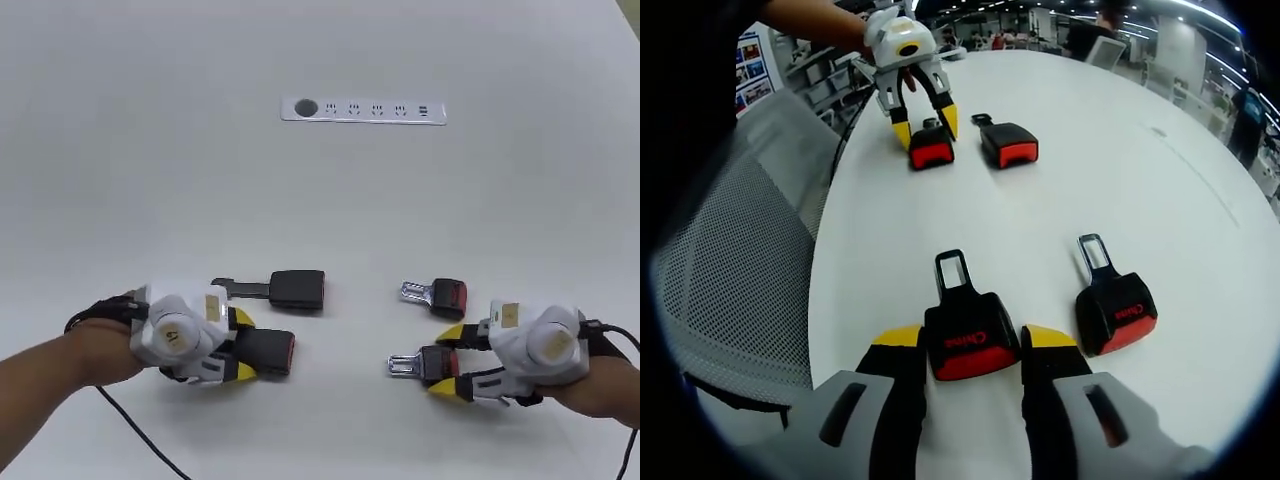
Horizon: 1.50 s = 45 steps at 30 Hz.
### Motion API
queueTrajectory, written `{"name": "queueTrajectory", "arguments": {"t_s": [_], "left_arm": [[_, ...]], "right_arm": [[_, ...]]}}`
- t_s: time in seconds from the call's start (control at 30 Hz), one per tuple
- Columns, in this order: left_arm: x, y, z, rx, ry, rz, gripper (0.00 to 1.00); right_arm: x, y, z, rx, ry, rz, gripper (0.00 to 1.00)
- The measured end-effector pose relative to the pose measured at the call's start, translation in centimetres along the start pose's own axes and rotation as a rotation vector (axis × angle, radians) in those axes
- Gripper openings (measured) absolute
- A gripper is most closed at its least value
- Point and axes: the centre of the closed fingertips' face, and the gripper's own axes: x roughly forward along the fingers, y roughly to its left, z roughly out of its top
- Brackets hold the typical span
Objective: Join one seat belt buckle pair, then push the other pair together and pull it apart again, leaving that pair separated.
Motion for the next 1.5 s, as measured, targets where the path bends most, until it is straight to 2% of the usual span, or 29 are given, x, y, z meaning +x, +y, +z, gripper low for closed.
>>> {"name": "queueTrajectory", "arguments": {"t_s": [0.37,0.53,0.8,1.07,1.5], "left_arm": [[0.0,0.0,0.3,-0.027,0.013,0.017,0.35],[0.0,0.0,0.3,-0.024,0.032,0.017,0.35],[0.0,0.0,0.3,-0.033,0.039,0.015,0.35],[0.0,-0.1,0.3,-0.030,0.037,0.011,0.35],[0.0,0.0,0.1,-0.038,0.047,0.011,0.35]], "right_arm": [[0.3,-0.5,-0.5,-0.012,0.019,-0.010,0.35],[0.4,-0.7,-0.7,-0.016,0.029,-0.012,0.35],[0.5,-0.7,-0.5,-0.023,0.025,-0.010,0.35],[1.1,-0.6,0.6,-0.031,0.006,-0.008,0.35],[2.8,0.4,3.3,-0.056,-0.037,0.014,0.35]]}}
